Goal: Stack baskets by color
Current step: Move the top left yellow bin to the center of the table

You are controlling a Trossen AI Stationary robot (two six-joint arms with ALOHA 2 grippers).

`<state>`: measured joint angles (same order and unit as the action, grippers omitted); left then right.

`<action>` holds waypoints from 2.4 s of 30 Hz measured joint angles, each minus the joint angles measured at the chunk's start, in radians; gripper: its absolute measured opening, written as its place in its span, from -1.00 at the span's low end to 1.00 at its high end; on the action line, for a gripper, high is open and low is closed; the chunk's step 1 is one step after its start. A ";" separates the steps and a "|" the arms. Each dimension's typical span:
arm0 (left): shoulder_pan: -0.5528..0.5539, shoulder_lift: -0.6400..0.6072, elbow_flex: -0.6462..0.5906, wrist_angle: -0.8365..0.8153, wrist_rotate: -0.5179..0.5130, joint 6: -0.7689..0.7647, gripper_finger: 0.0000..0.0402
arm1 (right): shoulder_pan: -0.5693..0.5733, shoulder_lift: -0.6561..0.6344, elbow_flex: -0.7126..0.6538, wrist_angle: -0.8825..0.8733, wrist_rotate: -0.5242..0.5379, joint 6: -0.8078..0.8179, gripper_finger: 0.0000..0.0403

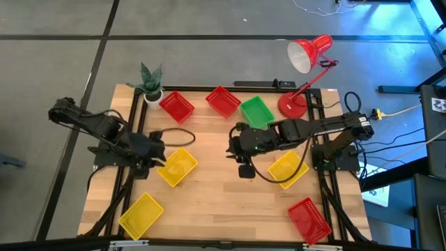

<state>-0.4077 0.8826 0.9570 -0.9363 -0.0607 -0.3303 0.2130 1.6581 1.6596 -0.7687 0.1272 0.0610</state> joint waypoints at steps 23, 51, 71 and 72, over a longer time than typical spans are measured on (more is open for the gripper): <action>-0.166 0.398 -0.209 0.478 -0.296 -0.415 -0.59 | 0.003 -0.020 -0.001 -0.046 0.003 0.035 -0.55; -0.164 0.570 -0.207 0.475 -0.344 -0.541 -0.59 | 0.002 -0.020 -0.001 -0.047 0.003 0.035 -0.55; -0.094 0.595 -0.206 0.439 -0.258 -0.507 -0.94 | 0.002 -0.020 -0.001 -0.044 0.003 0.036 -0.55; -0.085 0.588 -0.205 0.439 -0.253 -0.494 -0.95 | 0.002 -0.020 -0.001 -0.044 0.003 0.036 -0.55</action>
<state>-0.4927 1.4707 0.7523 -0.4971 -0.3136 -0.8238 0.2153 1.6382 1.6588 -0.8124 0.1303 0.0967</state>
